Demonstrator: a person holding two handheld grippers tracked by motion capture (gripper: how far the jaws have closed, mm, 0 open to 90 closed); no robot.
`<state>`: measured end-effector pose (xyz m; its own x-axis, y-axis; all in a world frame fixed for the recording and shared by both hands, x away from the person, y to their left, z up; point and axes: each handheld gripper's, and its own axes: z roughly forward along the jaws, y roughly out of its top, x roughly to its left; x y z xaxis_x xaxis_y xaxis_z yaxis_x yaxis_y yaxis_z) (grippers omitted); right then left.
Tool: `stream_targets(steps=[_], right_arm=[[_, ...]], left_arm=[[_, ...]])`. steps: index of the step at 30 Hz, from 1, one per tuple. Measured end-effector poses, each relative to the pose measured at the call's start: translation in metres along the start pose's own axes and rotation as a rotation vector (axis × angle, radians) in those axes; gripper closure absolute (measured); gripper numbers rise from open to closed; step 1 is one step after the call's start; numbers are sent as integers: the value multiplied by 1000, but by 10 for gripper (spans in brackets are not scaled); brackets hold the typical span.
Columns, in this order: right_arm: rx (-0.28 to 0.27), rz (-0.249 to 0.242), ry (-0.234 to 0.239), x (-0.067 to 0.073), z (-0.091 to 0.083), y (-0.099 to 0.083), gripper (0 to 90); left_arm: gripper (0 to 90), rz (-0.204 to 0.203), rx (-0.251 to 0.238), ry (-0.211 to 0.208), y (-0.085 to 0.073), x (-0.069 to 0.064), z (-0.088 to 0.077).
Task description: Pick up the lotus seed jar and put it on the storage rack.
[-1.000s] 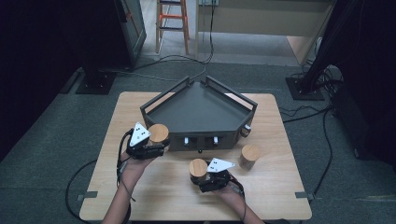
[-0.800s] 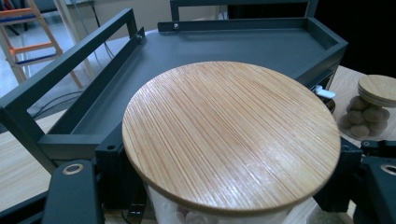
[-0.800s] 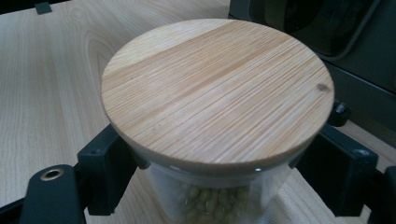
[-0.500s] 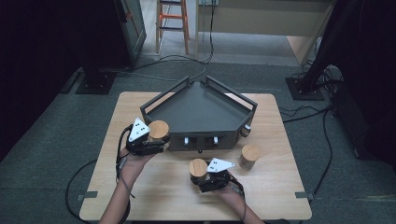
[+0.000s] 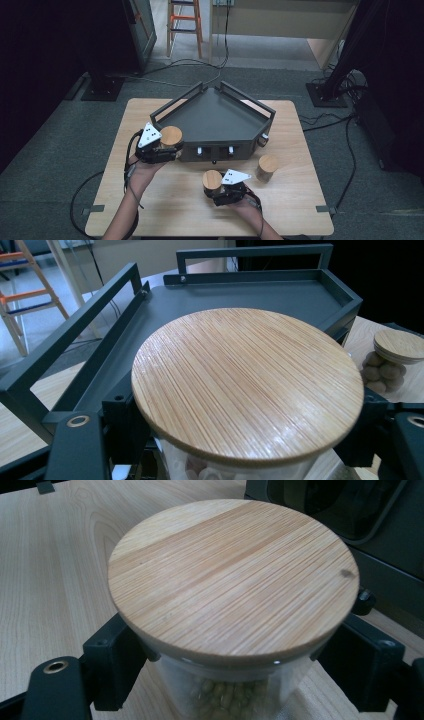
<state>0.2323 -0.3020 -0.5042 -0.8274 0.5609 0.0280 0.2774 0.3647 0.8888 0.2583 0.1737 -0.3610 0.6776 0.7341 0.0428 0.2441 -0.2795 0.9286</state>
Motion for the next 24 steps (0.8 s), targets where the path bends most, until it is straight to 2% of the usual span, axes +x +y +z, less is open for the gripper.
stream_targets(steps=[12, 24], right_arm=[[-1, 1, 1, 0, 0, 0, 180], [-2, 1, 4, -1, 0, 0, 181]], left_arm=[[252, 9, -4, 2, 11, 2, 3], [251, -12, -9, 5, 17, 9, 9]])
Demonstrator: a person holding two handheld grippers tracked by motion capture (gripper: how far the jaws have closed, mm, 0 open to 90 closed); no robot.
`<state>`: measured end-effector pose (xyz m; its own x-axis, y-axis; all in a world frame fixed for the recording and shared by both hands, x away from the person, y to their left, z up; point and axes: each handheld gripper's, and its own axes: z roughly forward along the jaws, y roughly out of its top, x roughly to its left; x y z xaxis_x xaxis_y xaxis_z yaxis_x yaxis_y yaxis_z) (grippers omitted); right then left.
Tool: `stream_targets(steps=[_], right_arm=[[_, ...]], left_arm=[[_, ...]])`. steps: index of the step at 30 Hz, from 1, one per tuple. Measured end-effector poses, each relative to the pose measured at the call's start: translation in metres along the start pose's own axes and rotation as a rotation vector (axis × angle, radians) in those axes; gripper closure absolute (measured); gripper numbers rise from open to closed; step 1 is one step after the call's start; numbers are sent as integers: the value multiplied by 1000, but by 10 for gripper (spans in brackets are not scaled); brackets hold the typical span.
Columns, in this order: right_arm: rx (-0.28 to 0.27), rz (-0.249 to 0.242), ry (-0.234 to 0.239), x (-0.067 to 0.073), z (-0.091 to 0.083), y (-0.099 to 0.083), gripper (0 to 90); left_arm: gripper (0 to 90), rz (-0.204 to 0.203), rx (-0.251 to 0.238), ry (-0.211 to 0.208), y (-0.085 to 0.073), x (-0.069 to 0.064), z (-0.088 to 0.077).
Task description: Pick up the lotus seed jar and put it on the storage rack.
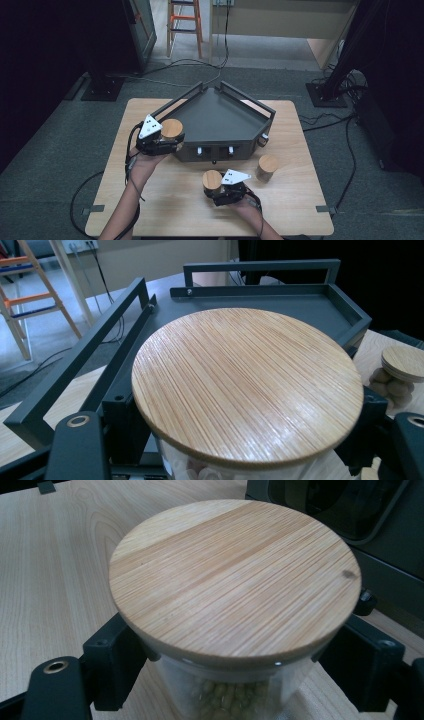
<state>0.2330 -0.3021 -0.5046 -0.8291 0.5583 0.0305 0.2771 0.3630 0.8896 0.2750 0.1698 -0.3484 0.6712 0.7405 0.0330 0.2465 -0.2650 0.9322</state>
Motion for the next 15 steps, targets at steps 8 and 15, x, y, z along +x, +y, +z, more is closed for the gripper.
stream_targets(steps=[8, 15], right_arm=[[0, 0, 1, 0, 0, 0, 180], [-1, 2, 3, -1, 0, 0, 181]], left_arm=[[251, 0, -2, 2, 4, 3, 8], [252, 3, 1, 2, 9, 5, 15]])
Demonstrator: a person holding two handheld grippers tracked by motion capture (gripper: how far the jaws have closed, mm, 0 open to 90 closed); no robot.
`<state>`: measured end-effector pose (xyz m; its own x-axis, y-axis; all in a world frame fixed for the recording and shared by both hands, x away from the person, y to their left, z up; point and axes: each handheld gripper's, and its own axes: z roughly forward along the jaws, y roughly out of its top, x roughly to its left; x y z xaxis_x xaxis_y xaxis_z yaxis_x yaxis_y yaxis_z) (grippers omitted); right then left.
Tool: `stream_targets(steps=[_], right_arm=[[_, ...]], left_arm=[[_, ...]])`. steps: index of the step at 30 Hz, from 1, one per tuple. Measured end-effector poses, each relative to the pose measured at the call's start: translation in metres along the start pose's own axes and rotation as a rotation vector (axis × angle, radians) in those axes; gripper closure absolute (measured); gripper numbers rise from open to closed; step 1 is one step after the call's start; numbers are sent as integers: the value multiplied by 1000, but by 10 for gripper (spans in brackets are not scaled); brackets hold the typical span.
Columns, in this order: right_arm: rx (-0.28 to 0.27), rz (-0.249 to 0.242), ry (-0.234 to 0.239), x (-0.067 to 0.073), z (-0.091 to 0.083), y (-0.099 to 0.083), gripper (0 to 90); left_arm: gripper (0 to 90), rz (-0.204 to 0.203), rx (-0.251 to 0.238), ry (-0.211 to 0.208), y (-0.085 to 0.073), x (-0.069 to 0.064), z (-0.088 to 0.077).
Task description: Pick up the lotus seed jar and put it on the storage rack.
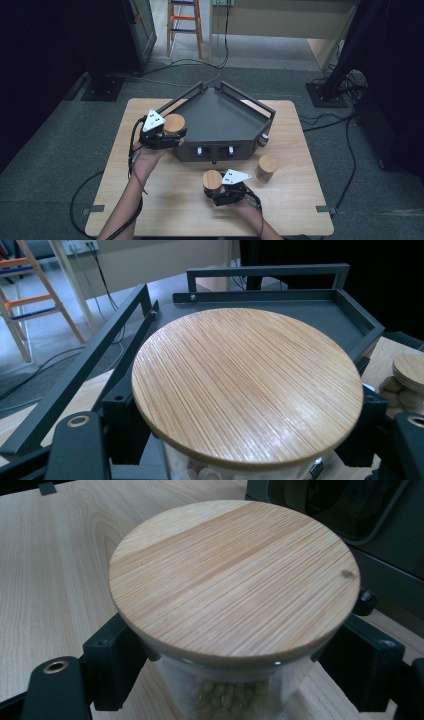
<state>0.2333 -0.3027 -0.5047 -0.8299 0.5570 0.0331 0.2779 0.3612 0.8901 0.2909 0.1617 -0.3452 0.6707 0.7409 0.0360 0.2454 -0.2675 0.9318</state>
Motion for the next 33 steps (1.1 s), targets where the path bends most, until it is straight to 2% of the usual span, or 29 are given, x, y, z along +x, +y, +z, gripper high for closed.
stream_targets(steps=[3, 6, 13, 16, 23, 33], right_arm=[[-1, 0, 0, 0, 0, 0, 181], [0, 0, 0, 0, 0, 0, 180], [-3, 3, 0, 0, 0, 0, 181], [-1, 1, 1, 0, 0, 0, 181], [-1, -1, 0, 0, 0, 0, 181], [-3, 6, 2, -1, 0, -1, 181]], left_arm=[[252, 3, 5, -1, 2, 0, 3], [252, -16, -4, -17, 2, 3, 5], [251, -10, 3, -9, 5, 2, 11], [252, 7, 0, 3, 5, 2, 15], [251, -5, 1, 3, 5, 9, 21], [251, -7, 1, 8, 8, 10, 30]])
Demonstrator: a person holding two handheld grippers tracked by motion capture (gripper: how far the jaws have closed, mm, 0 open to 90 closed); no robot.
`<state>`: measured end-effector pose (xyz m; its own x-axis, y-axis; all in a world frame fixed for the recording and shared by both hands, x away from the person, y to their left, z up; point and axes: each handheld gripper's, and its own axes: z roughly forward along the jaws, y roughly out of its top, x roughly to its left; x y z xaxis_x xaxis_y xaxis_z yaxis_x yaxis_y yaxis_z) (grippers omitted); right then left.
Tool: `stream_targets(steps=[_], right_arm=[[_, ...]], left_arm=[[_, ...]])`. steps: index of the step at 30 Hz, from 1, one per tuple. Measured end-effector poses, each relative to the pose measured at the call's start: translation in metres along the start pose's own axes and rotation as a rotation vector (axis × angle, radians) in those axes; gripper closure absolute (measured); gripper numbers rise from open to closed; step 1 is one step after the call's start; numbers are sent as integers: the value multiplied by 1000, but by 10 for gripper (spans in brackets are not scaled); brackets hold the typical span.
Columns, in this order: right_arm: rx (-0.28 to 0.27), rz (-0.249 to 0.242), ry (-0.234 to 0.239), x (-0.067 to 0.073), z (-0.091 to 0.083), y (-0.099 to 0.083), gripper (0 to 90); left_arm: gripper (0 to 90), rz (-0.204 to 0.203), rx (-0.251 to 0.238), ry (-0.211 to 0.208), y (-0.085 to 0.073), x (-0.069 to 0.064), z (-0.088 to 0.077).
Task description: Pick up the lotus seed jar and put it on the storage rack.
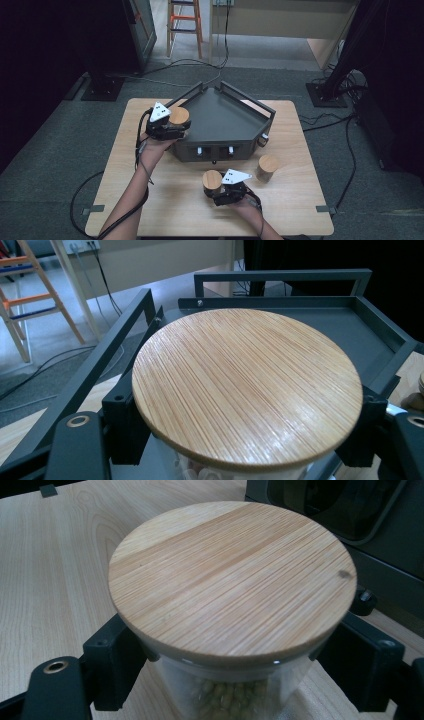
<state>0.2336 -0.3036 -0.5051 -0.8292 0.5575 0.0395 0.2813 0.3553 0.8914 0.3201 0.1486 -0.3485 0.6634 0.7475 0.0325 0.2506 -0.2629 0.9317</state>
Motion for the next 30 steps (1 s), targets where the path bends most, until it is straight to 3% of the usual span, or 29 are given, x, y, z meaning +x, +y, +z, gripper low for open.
stream_targets(steps=[8, 30], right_arm=[[1, -5, -1, 0, 0, 0, 181], [2, -8, -1, 1, 0, 0, 181]], left_arm=[[252, 4, 13, 1, 3, 0, 9], [251, -41, 43, 36, -7, 8, 30]])
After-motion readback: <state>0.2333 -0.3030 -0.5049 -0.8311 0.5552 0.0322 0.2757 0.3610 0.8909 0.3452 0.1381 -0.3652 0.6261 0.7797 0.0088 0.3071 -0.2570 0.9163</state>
